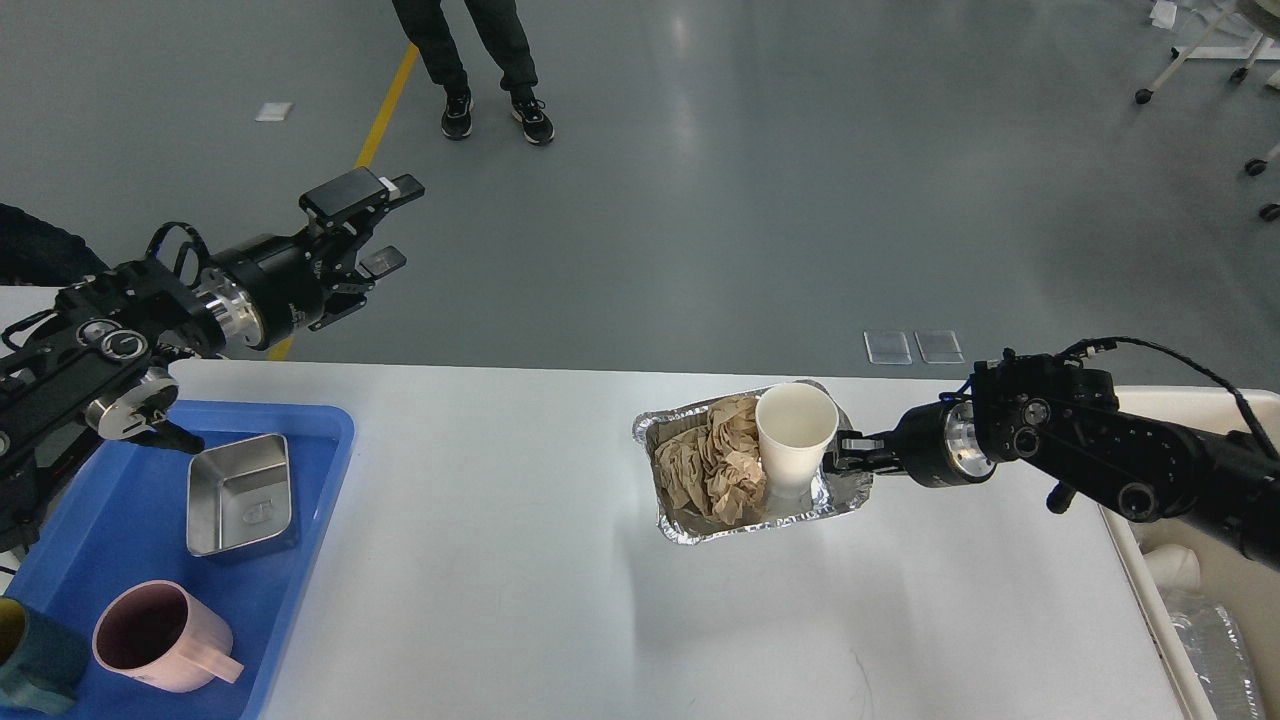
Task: Tidy desktop
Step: 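Carry the foil tray with the right gripper to the beige waste bin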
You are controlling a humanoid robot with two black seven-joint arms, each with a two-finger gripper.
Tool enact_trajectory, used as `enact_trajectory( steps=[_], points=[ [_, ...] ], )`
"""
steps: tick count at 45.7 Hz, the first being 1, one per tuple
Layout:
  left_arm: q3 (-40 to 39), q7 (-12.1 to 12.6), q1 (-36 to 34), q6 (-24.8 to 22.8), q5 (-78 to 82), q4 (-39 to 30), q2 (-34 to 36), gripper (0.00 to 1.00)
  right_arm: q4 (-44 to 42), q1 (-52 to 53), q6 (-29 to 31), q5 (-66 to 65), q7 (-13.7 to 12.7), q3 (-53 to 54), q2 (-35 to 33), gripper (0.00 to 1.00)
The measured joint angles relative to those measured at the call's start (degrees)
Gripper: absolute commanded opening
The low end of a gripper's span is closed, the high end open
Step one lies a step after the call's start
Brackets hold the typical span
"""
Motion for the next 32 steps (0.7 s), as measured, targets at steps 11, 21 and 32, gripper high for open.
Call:
enact_trajectory(
  steps=[11,21,32],
  points=[
    [-14.6,0.1,10.4,-0.1,-7.5,0.0,0.3,0.97,-0.3,-1.6,-1.5,5.0,0.0,0.0,-5.8,0.0],
    [-23.0,-0.1,17.3,-0.1,-17.1,0.1,-0.2,0.97,-0.2,-4.7,-4.2,12.2,0.0,0.0,-13.7,0.0],
    [-27.8,-0.4,22.1,-1.0,-21.3,0.8,-0.3,0.97,-0.3,-8.3,-7.2,20.8,0.1,0.0,-22.2,0.0]
  ],
)
